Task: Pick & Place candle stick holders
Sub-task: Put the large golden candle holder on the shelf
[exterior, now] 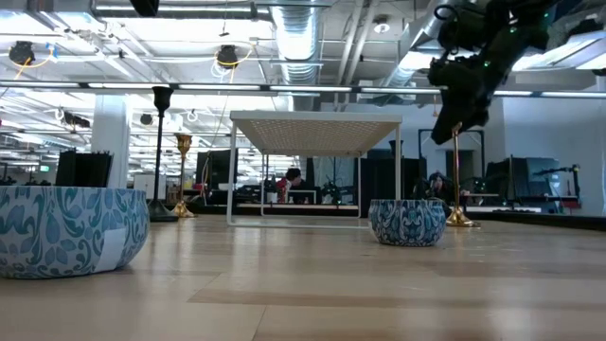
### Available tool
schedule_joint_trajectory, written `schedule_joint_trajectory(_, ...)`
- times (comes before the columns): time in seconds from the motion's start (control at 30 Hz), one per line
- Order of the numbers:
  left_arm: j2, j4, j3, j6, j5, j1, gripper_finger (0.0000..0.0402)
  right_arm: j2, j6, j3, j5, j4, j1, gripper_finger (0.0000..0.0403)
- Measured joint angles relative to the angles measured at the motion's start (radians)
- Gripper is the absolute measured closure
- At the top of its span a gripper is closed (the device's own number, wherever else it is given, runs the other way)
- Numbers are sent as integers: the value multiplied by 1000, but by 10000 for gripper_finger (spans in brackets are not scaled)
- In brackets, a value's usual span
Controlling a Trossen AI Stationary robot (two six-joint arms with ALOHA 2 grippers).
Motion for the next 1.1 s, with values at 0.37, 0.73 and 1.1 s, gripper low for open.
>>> schedule_joint_trajectory(0.37, 0, -1, 0, 1, 0, 0, 396, 11, -14, -1, 6, -50, 0, 330)
schedule_joint_trajectory(0.73, 0, -1, 0, 0, 0, 0, 396, 8, -21, -1, 0, -64, 0, 327)
schedule_joint_trajectory(1.1, 0, -1, 0, 1, 0, 0, 396, 2, -64, 173, -7, -236, 17, 330)
